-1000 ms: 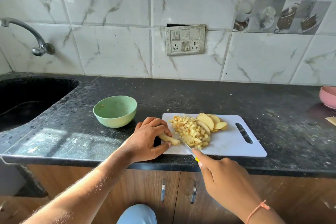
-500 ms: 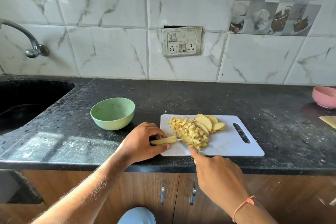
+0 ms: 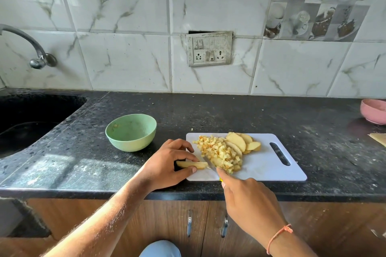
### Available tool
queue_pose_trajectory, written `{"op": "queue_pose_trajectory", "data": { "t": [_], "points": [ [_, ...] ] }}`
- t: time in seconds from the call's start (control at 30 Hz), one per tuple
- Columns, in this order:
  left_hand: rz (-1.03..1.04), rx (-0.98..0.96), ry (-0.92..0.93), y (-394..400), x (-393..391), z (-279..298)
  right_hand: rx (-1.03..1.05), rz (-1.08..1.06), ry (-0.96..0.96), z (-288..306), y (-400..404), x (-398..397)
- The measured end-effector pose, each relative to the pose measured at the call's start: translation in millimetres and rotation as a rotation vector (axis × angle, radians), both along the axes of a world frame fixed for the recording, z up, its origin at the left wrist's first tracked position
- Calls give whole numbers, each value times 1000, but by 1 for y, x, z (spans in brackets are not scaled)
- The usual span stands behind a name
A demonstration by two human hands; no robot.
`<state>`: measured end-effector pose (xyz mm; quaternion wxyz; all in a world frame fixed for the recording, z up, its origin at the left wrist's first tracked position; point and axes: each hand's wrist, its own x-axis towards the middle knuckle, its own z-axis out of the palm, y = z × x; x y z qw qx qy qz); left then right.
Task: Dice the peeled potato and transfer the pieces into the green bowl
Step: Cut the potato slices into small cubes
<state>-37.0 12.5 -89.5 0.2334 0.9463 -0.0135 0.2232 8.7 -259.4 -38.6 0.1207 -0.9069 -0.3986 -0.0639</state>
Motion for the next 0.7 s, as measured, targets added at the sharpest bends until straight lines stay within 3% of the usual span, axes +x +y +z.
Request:
{"op": "queue_pose_trajectory", "data": {
  "t": [0.5, 0.7],
  "points": [
    [-26, 81, 14, -2, 2, 2, 47, 22, 69, -8, -4, 17],
    [-40, 114, 123, -8, 2, 8, 61, 19, 75, -9, -2, 16]
  ]
}}
